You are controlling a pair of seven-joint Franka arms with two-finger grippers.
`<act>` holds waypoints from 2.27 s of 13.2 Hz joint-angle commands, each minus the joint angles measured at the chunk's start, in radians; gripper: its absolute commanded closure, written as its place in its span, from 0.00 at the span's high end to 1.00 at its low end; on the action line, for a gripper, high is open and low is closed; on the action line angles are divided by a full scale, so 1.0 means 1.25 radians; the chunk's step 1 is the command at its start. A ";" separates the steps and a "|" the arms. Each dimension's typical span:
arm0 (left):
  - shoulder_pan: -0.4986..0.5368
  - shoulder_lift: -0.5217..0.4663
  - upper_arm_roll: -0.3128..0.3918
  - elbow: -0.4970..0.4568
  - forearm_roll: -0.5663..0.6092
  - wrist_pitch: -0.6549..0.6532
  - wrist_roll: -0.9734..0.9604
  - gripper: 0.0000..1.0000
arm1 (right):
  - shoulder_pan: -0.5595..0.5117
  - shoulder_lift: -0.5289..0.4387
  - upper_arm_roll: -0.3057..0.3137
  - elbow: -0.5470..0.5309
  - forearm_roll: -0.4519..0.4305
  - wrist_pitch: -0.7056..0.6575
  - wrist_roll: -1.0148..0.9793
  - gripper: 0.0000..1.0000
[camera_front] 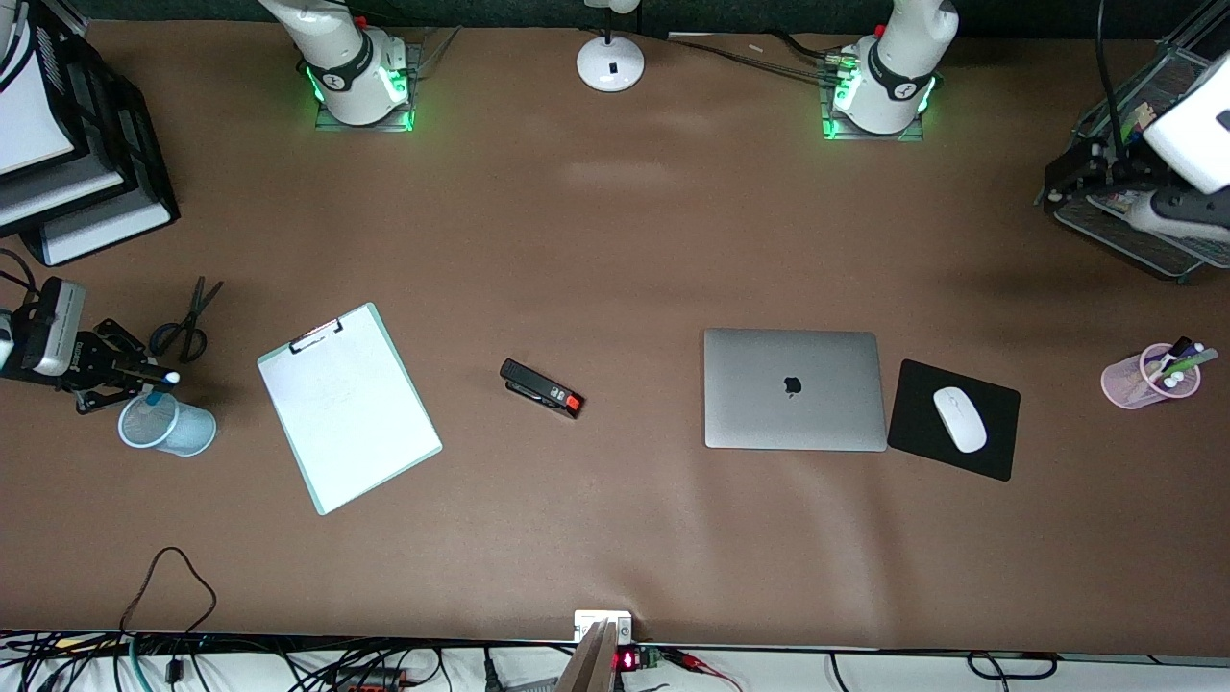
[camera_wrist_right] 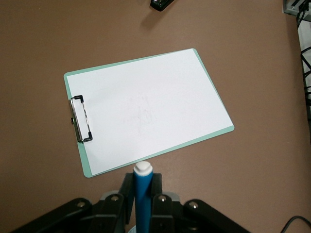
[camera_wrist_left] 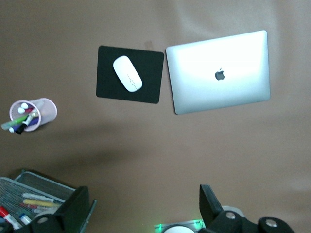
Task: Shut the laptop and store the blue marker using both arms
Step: 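Lower the blue marker into the light blue cup and open the right gripper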
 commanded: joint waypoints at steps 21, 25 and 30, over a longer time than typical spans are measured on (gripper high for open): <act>-0.007 -0.053 -0.054 -0.092 -0.060 0.084 0.013 1.00 | -0.072 0.150 0.010 0.121 0.032 0.014 -0.116 0.23; -0.004 -0.055 -0.053 -0.092 -0.058 0.076 0.013 1.00 | -0.074 0.137 0.007 0.121 0.038 0.002 -0.028 1.00; -0.004 -0.051 -0.051 -0.089 -0.054 0.083 0.010 1.00 | -0.038 0.050 0.014 0.109 0.018 -0.018 0.239 1.00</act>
